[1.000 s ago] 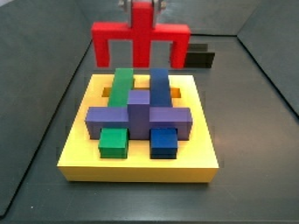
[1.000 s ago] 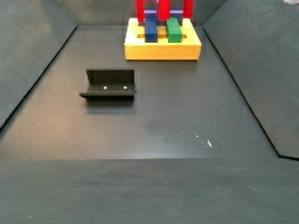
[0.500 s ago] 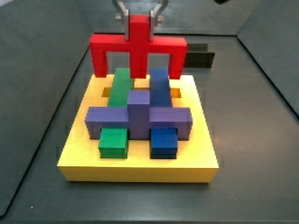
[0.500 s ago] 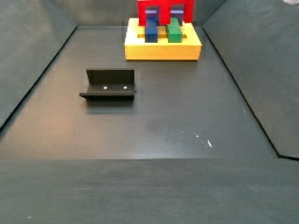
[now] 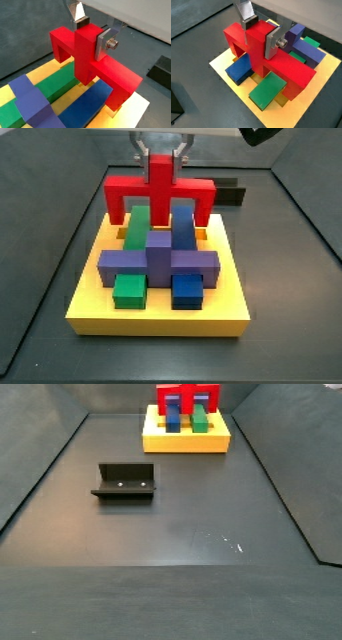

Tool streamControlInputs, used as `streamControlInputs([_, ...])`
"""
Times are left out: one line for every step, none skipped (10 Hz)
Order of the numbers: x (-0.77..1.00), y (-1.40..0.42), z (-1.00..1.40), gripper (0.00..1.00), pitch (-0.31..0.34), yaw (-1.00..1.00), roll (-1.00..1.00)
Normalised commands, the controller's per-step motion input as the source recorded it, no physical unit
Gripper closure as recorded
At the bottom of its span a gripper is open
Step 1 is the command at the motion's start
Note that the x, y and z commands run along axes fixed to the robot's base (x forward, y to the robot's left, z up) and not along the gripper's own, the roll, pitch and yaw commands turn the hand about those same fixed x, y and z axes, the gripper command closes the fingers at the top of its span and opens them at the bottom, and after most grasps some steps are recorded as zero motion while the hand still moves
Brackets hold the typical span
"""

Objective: Pick up the red object. Move up. Place the red object on the fixture. Regrasp the red object. Move to above the board. Insert the red object.
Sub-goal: Insert the red object.

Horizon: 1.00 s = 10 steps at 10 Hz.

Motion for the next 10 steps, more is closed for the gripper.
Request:
streamControlInputs([0.19, 0.08, -0.15, 1.0, 0.0, 0.0, 0.12])
streamControlInputs([0.11, 0.06, -0.18, 1.0, 0.0, 0.0, 0.08])
streamControlInputs([0.0, 0.0, -0.15, 1.0, 0.0, 0.0, 0.02])
streamControlInputs([0.11, 0.0, -0.18, 1.0, 0.0, 0.0, 0.01])
streamControlInputs([0.05, 0.01, -0.31, 1.0, -0.043, 0.0, 0.0])
streamControlInputs([0.02, 0.02, -0.32, 1.0, -0.069, 0.0, -0.02])
streamControlInputs([0.18, 0.0, -0.38, 1.0, -0.059, 0.0, -0.03])
streamControlInputs([0.19, 0.01, -0.28, 1.0, -0.03, 0.0, -0.05])
streamControlInputs([0.17, 0.06, -0.12, 1.0, 0.0, -0.01, -0.05])
streamControlInputs([0.06, 0.01, -0.11, 1.0, -0.007, 0.0, 0.0])
